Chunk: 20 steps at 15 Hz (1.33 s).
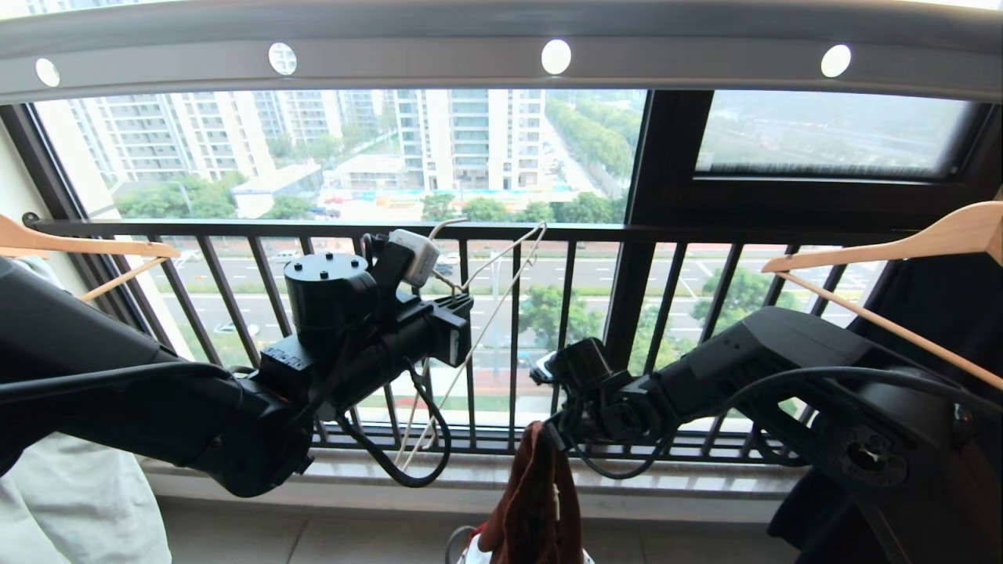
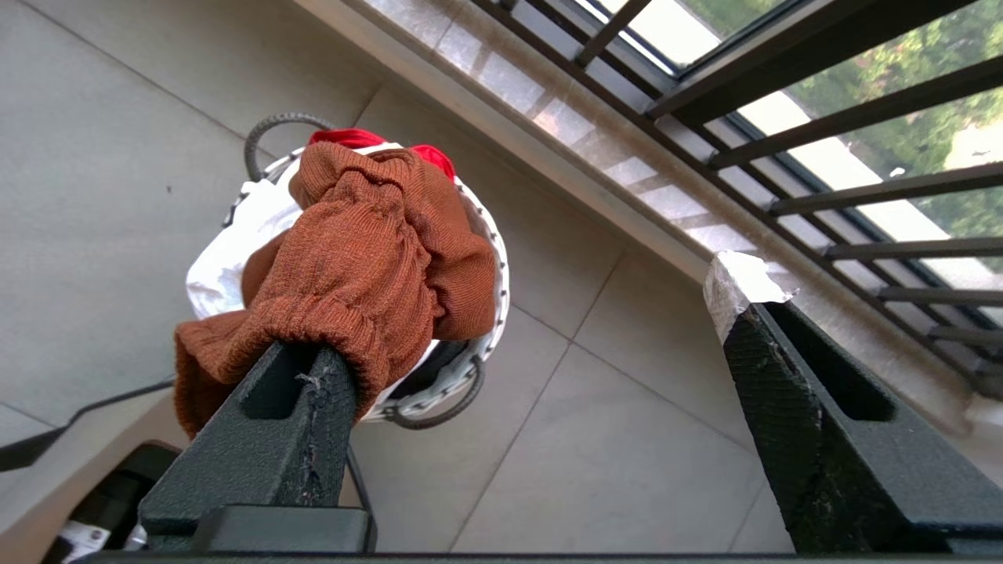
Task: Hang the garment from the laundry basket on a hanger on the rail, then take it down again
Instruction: Put clothes in the basket, then hang the clothes rack on the clothesline
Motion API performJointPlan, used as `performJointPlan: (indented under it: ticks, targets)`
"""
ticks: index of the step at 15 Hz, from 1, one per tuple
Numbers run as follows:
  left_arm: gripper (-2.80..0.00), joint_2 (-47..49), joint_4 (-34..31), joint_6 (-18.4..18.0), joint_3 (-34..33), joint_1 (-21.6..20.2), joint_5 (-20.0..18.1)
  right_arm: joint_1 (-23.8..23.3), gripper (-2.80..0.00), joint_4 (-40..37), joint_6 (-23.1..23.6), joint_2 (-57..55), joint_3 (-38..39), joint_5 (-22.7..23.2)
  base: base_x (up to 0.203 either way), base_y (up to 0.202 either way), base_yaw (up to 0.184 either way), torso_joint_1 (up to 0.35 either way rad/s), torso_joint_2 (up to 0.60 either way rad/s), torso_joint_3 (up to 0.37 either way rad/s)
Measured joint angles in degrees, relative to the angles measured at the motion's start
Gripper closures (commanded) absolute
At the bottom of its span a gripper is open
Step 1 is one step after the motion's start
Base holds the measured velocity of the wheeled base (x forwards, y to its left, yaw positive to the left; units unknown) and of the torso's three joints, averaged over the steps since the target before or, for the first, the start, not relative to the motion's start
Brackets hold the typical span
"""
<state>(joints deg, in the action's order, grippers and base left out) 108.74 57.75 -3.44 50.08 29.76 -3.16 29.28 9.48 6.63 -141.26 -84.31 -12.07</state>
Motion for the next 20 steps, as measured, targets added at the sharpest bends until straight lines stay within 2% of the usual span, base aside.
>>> performJointPlan:
  ticks: [3, 7, 10, 12, 14, 15, 16, 19, 20]
  targets:
    - [0.0, -0.2, 0.0, 0.0, 0.0, -0.1, 0.0, -2.2, -2.8, -8.2, 6.2, -2.1, -7.5, 2.0, 0.0, 0.0, 0.0, 0.0, 0.0, 0.0]
    - [0.0, -0.5, 0.1, 0.0, 0.0, -0.3, 0.0, -4.4, -2.8, -16.1, 15.4, -5.0, -14.2, 10.3, 0.0, 0.0, 0.0, 0.0, 0.0, 0.0]
    - [0.0, -0.5, 0.1, 0.0, 0.4, -0.6, 0.0, -5.8, -2.8, -23.4, 17.1, -6.4, -19.6, 14.7, 0.0, 0.0, 0.0, 0.0, 0.0, 0.0]
    - [0.0, -0.4, 0.0, 0.0, 0.6, -0.7, 0.0, -6.4, -2.8, -29.4, 19.4, -6.9, -22.3, 16.1, 0.0, 0.0, 0.0, 0.0, 0.0, 0.0]
    - [0.0, -0.3, 0.0, -0.1, 0.6, -0.8, 0.0, -7.2, -2.8, -35.4, 22.4, -7.6, -26.2, 17.3, 0.0, 0.0, 0.0, 0.0, 0.0, 0.0]
    - [0.0, -0.3, 0.0, -0.1, 0.6, -0.9, 0.0, -7.7, -2.8, -38.3, 24.5, -7.9, -27.5, 19.4, 0.0, 0.0, 0.0, 0.0, 0.0, 0.0]
    - [0.0, -0.3, 0.0, -0.1, 0.6, -1.1, 0.0, -7.9, -2.8, -38.8, 25.7, -8.2, -28.1, 20.4, 0.0, 0.0, 0.0, 0.0, 0.0, 0.0]
    - [0.0, 0.0, 0.0, -0.1, 1.0, -1.8, 0.0, -8.1, -2.8, -38.0, 25.6, -7.6, -28.1, 20.9, 0.0, 0.0, 0.0, 0.0, 0.0, 0.0]
    - [0.0, 0.1, 0.0, -0.1, 1.0, -1.8, 0.0, -8.2, 0.0, -38.0, 25.1, -6.6, -27.4, 21.0, 0.0, 0.0, 0.0, 0.0, 0.0, 0.0]
